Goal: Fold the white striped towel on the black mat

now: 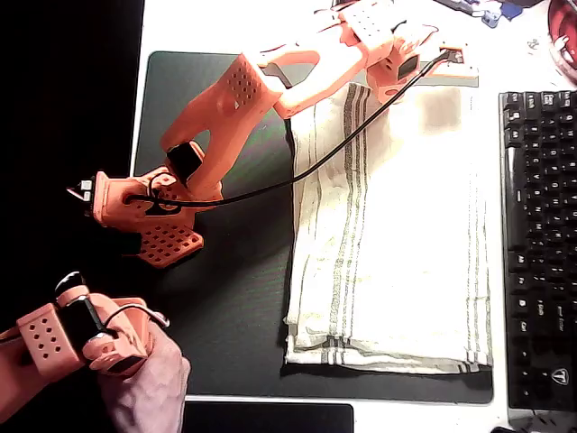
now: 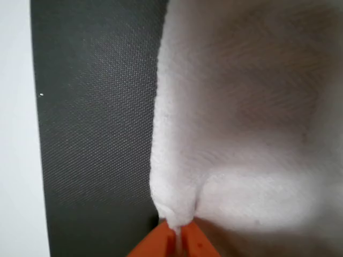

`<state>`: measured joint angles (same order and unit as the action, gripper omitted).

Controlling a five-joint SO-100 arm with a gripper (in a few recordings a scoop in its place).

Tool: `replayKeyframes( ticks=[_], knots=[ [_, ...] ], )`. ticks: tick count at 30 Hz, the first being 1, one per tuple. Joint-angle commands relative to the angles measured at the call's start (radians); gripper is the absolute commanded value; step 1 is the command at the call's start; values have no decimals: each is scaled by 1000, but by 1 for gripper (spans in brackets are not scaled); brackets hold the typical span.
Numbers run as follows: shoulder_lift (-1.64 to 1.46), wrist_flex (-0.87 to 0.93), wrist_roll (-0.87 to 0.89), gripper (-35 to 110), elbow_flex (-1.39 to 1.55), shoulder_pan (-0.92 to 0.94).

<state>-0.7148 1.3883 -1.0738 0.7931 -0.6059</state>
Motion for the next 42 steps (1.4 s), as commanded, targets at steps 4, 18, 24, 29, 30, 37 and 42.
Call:
replayKeyframes(
  ticks=[4, 18, 24, 29, 30, 37, 42],
  knots=[
    [-130, 58, -6, 0, -3, 8],
    [-535, 153, -23, 0, 115, 74],
    [-600, 170, -32, 0, 175, 104],
    [-541, 144, -11, 0, 225, 40],
    [-528, 144, -6, 0, 238, 32],
    [-468, 94, -6, 0, 347, 32],
    [-453, 103, -40, 0, 373, 60]
  ],
)
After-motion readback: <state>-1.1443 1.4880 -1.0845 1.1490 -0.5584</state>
